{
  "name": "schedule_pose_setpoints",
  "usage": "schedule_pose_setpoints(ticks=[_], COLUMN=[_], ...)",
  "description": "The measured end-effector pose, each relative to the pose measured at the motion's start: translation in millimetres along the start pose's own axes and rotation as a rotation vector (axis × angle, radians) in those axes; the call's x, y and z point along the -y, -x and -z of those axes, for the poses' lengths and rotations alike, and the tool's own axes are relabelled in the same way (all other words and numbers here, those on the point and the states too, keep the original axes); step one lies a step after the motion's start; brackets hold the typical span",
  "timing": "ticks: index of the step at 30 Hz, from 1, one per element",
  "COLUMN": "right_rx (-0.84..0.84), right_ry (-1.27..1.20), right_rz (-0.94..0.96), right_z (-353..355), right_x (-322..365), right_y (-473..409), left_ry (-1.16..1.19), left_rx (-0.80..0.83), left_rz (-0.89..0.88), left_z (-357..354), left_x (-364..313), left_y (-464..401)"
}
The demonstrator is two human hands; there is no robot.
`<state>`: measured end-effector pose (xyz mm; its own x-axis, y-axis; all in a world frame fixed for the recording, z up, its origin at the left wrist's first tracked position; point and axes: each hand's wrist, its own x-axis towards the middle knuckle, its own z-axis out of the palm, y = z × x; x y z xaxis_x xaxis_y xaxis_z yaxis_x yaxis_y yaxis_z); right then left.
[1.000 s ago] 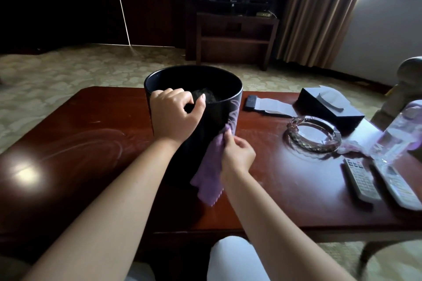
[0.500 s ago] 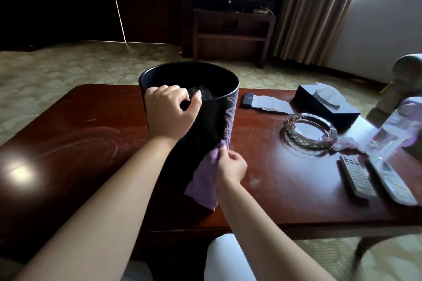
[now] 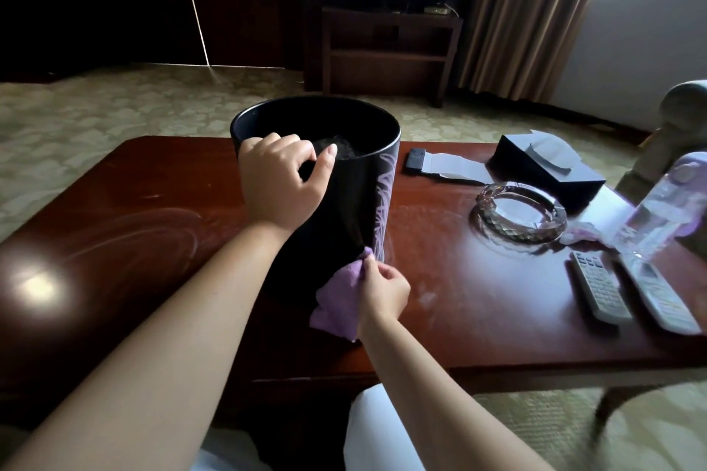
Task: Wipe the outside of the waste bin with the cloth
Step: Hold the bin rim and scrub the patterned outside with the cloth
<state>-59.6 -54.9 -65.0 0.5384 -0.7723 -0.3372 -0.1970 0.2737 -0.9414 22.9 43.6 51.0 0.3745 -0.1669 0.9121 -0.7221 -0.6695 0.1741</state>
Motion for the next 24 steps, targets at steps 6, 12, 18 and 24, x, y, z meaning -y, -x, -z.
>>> schedule_pose_setpoints(ticks=[6,12,18,24], right_rx=[-0.074,0.079,0.152,0.097], right_ry=[0.030,0.314,0.270,0.344], right_rz=[0.002,-0.044,-0.068,0.050], right_z=[-2.0,11.9,14.8,16.0], right_x=[-2.1,-16.5,-15.2,-16.4], right_y=[-2.6,-6.6,1.8,-0.2], left_ry=[-0.034,-0.076,-0.122,-0.040], left_rx=[0.019,0.083,0.151,0.142], left_rz=[0.013,-0.084,0.028,0.135], left_z=[2.7,5.7,-7.4,-6.8], left_x=[-1.8,-12.1,-39.9,-39.9], left_y=[-2.1,-3.2,-1.1,-2.8])
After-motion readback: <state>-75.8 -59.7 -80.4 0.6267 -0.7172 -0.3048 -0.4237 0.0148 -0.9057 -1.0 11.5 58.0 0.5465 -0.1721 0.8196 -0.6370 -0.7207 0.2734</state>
